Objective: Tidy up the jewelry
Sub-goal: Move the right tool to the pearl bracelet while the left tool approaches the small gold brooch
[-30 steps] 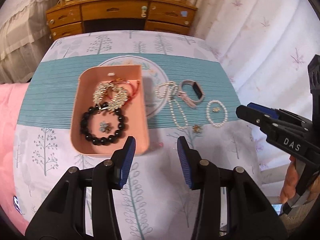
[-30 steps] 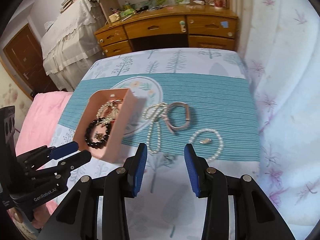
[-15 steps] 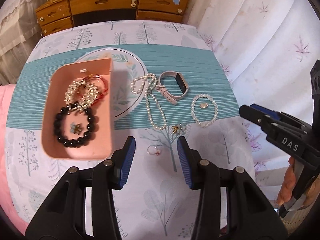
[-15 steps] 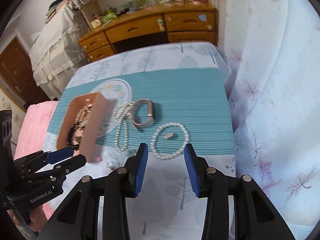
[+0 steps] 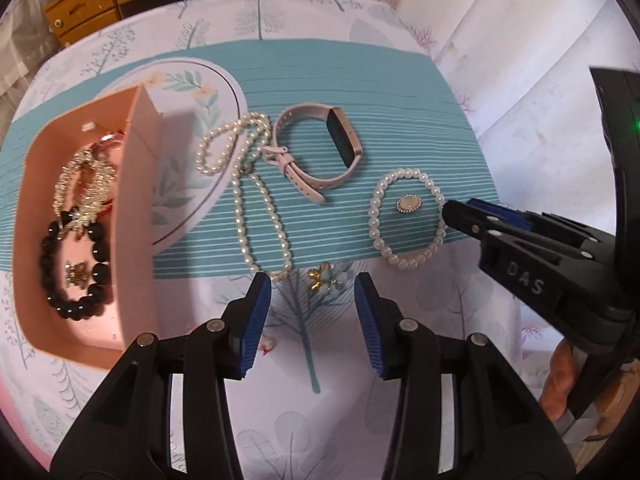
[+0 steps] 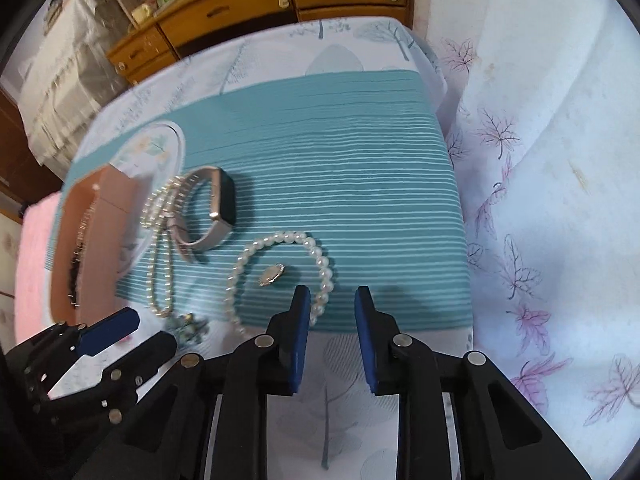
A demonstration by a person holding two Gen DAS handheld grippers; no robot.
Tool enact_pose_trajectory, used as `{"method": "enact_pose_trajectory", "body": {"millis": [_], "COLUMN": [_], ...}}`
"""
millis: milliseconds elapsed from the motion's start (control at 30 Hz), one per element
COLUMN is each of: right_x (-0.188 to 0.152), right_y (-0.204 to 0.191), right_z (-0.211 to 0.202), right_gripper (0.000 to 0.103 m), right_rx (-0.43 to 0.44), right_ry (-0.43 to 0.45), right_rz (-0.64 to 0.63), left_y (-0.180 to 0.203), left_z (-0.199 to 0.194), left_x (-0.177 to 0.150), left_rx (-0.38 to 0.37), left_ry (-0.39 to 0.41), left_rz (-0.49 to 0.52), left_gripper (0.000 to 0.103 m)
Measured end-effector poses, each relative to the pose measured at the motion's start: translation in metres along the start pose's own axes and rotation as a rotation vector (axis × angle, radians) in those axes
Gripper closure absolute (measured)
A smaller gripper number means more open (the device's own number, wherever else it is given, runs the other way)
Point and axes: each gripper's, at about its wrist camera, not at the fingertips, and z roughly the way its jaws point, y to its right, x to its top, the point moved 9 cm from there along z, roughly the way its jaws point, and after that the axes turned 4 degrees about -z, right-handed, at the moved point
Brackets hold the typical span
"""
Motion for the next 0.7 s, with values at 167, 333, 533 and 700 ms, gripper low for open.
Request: {"method": "enact_pose_trajectory", "body": {"millis": [167,333,533,700], "right_x": [0.012,0.021,0.018,0.011], "right_y": [-0.008,-0.016,-0.018,-0.015], "right_z": [0.021,0.028,0.031,0.029], "right_gripper": [0.085,0.093,0.095,0.095], "right_rx": [-0.030,-0.088,-0.091,-0.060], "right_ry": [-0.032,-0.048,-0.058,-0.054], "right_rz": [-0.030,-0.080,-0.110,-0.089], "left_y": [-0.001,-0.004,0.000,0.008], "left_z": [0.014,0.017,0.018,0.017], "left_x": [0.003,0.006,0.005,0.006], "left_rx": [0.003,0.003,0.008,0.023], "left_ry": [-0.029,-0.024,-0.023,-0.008], "left_rz": [-0.015,-0.022,-0.003,0.024], "left_gripper": [0.063,0.063,0.063,0.063]}}
